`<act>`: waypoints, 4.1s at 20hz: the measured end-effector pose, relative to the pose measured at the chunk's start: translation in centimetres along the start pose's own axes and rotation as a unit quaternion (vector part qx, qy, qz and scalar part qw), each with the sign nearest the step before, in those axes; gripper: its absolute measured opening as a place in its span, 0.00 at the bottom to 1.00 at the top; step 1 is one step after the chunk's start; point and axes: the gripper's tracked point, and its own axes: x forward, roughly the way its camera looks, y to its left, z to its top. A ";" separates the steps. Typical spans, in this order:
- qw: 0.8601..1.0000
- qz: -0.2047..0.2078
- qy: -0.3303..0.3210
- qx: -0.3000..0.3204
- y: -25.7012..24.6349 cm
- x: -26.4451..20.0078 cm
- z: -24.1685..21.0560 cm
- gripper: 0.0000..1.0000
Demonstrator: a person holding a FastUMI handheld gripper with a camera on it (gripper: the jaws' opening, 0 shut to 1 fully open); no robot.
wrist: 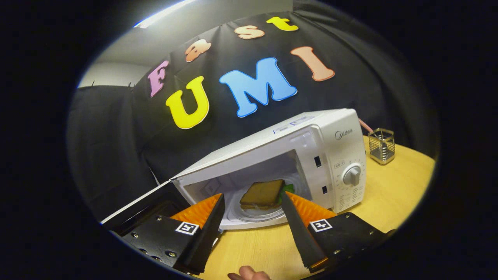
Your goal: Open the microwave, put the food inside, and close the microwave door.
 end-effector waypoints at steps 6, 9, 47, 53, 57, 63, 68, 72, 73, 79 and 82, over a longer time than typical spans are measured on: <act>0.996 0.010 -0.033 -0.085 2.9 -6.6 1.5 0.79; 0.996 -0.015 -0.056 -0.064 2.7 -9.1 2.1 0.38; 0.963 0.232 0.003 -0.136 34.7 -19.3 -11.9 0.06; 0.972 0.192 -0.016 -0.137 32.4 -18.4 -11.4 0.01; 0.977 0.163 -0.039 -0.133 29.3 -19.0 -10.4 0.01; 0.986 0.105 -0.063 -0.110 22.6 -19.3 -7.6 0.01; 0.990 0.051 -0.076 -0.104 16.8 -18.9 -6.0 0.01; 0.991 0.020 -0.084 -0.105 13.0 -18.2 -4.8 0.01; 0.990 0.011 -0.088 -0.109 12.1 -18.0 -4.4 0.01; 0.988 -0.042 -0.099 -0.111 6.9 -16.4 -2.4 0.01; 0.986 -0.066 -0.102 -0.110 4.5 -14.9 -1.2 0.01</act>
